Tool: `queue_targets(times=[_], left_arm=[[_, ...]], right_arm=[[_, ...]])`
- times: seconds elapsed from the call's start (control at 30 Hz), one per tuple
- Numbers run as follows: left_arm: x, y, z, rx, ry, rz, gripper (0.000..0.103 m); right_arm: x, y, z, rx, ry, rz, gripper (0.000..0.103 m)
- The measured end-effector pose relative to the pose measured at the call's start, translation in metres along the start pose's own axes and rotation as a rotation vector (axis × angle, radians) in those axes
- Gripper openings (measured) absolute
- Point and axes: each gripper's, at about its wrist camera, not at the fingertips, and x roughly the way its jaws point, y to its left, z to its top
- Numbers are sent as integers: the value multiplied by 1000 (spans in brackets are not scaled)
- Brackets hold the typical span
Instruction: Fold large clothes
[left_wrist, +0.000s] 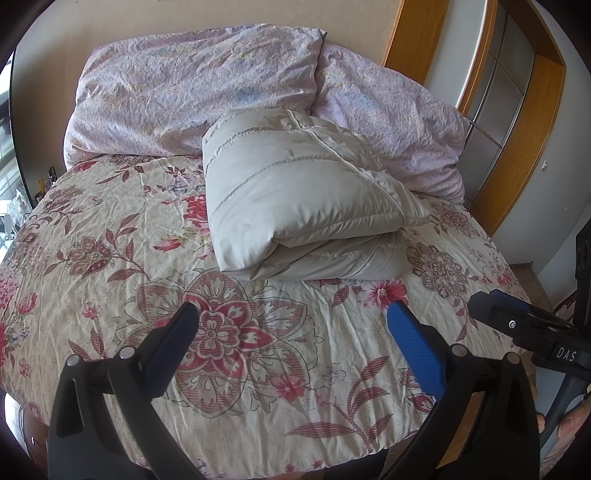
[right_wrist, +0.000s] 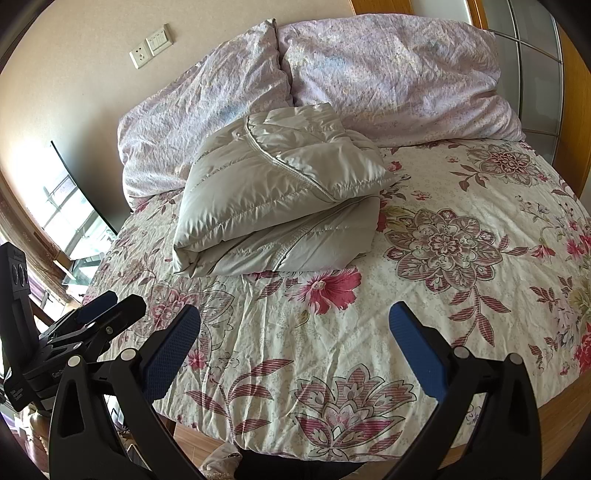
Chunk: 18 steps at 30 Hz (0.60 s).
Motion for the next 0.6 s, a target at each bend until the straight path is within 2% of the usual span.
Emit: queue_targets(times=[0.6], left_arm=[[3, 0, 0, 3, 4, -4, 101]], right_arm=[[1, -1, 2, 1, 0, 1, 102]])
